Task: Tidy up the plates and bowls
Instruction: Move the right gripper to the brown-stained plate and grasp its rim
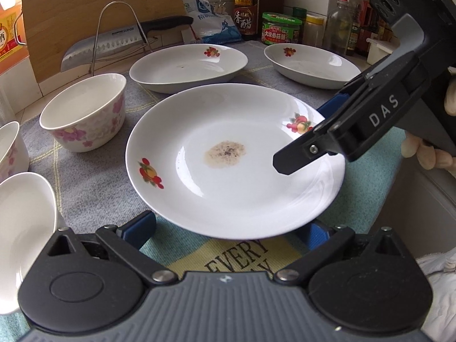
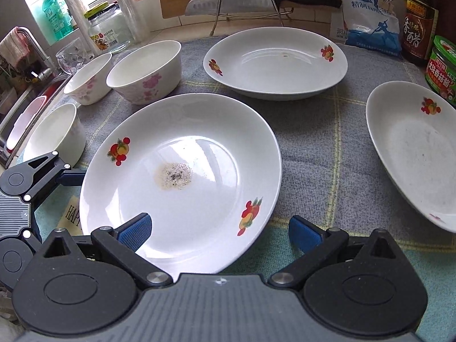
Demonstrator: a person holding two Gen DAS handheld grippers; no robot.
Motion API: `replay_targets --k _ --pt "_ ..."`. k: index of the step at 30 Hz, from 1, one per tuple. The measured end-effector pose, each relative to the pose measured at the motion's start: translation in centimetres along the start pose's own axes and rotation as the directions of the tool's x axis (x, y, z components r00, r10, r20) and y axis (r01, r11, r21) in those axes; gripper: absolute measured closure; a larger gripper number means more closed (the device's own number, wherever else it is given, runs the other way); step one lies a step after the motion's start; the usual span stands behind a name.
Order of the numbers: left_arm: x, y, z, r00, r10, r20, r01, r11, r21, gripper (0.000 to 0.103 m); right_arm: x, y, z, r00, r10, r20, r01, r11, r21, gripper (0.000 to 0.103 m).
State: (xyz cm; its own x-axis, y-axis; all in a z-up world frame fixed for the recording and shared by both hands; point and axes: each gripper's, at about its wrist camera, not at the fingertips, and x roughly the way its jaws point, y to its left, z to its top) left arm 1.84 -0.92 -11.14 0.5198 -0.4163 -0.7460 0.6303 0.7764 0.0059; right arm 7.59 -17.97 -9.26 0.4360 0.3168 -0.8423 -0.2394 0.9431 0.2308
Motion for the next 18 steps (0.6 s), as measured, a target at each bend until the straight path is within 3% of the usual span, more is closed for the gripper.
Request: replay_targets --k 6,18 --pt "-0.1 -0.1 -0.2 1.000 0.008 0.012 -0.008 1.000 -0.004 0.000 0.2 -0.3 0.9 0.998 0.029 -0.046 -0.030 0.999 -0.024 0.000" --pt "0.1 -0.1 0.1 1.000 0.001 -0.008 -0.001 1.000 0.009 0.000 1.8 -2.7 5.4 0.972 0.203 -0.122 -0.209 0.977 -0.044 0.000"
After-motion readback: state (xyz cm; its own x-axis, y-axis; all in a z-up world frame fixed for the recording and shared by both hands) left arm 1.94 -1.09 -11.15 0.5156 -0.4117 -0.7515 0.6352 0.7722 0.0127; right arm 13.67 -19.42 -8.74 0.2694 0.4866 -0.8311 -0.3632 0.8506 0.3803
